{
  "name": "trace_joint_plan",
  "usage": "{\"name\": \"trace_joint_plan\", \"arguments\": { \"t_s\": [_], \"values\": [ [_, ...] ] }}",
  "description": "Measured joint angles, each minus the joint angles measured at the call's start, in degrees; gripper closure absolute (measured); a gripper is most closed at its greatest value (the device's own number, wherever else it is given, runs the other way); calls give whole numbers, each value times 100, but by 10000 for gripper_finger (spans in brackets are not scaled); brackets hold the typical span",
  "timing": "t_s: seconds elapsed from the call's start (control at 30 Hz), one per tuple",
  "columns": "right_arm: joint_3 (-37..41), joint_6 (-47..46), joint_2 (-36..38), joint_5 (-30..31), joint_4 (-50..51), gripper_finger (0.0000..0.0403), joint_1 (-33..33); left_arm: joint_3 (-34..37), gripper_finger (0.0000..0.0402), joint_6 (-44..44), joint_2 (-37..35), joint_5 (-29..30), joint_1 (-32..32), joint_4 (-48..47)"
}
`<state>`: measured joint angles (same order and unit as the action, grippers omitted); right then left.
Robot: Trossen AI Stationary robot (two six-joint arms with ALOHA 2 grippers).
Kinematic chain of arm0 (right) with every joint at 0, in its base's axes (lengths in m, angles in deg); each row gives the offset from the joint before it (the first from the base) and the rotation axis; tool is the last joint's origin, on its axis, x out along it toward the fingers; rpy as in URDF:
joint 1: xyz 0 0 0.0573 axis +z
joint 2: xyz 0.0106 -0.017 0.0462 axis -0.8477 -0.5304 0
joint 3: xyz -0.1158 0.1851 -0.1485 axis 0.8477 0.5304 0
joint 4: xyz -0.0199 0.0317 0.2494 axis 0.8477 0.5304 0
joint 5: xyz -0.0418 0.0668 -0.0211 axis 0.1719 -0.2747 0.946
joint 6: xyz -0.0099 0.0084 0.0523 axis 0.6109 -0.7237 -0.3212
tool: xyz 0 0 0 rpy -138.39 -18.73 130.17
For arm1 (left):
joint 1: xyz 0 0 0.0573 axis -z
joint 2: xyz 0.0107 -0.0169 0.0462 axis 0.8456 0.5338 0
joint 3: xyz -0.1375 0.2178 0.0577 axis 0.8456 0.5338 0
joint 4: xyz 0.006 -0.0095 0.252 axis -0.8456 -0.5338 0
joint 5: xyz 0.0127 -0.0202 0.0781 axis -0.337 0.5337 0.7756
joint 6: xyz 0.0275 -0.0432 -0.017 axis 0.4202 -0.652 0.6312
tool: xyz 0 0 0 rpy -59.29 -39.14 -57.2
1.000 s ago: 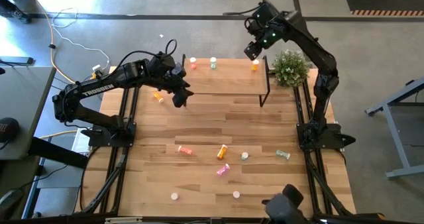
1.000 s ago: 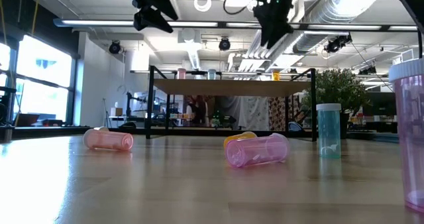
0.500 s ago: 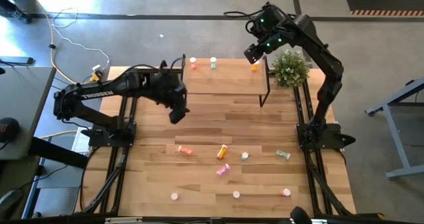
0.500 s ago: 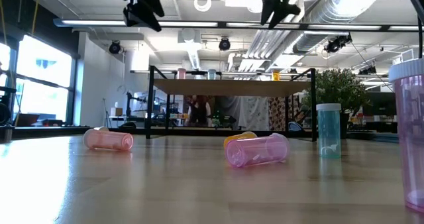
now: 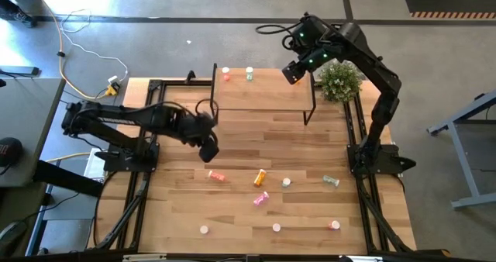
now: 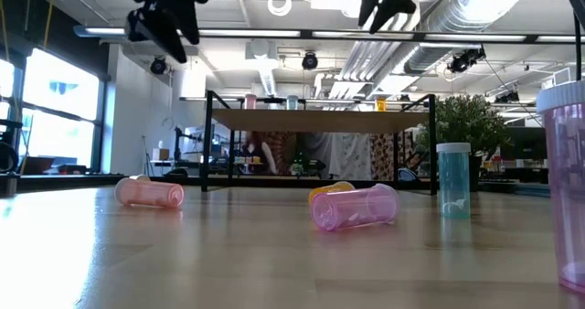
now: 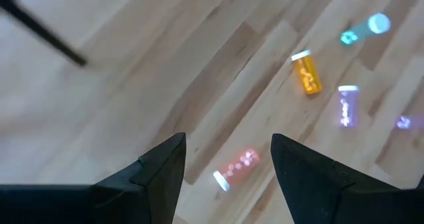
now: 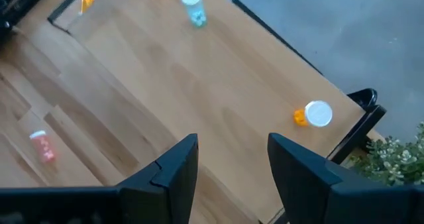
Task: Pick and place medicine bottles onto shelf by color
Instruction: Put the top pink pill bottle on the shelf aligned with the other pink pill bottle
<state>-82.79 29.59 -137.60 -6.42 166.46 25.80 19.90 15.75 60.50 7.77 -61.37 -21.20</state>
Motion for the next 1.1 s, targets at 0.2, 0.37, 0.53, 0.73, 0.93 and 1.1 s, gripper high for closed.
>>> {"name": "trace_joint_plan", "arguments": {
  "t_s": [0.2,0.37,0.53,0.73,0.93,1.1],
  "values": [
    [0,386,0,3,-9,231,-3,192,188,-1759,2,348,466,9],
    [0,813,0,4,-9,231,-7,197,188,-3303,46,868,819,2],
    [0,1224,0,3,-11,231,-7,197,188,-4640,123,1305,1147,-18],
    [0,1582,0,4,-13,231,-7,197,188,-6183,441,1917,1531,-11],
    [0,1770,0,4,-17,231,-7,197,188,-7399,950,2000,1809,145],
    [0,1894,-2,4,-37,231,-7,197,188,-8452,1465,2134,2059,336]
  ]
}}
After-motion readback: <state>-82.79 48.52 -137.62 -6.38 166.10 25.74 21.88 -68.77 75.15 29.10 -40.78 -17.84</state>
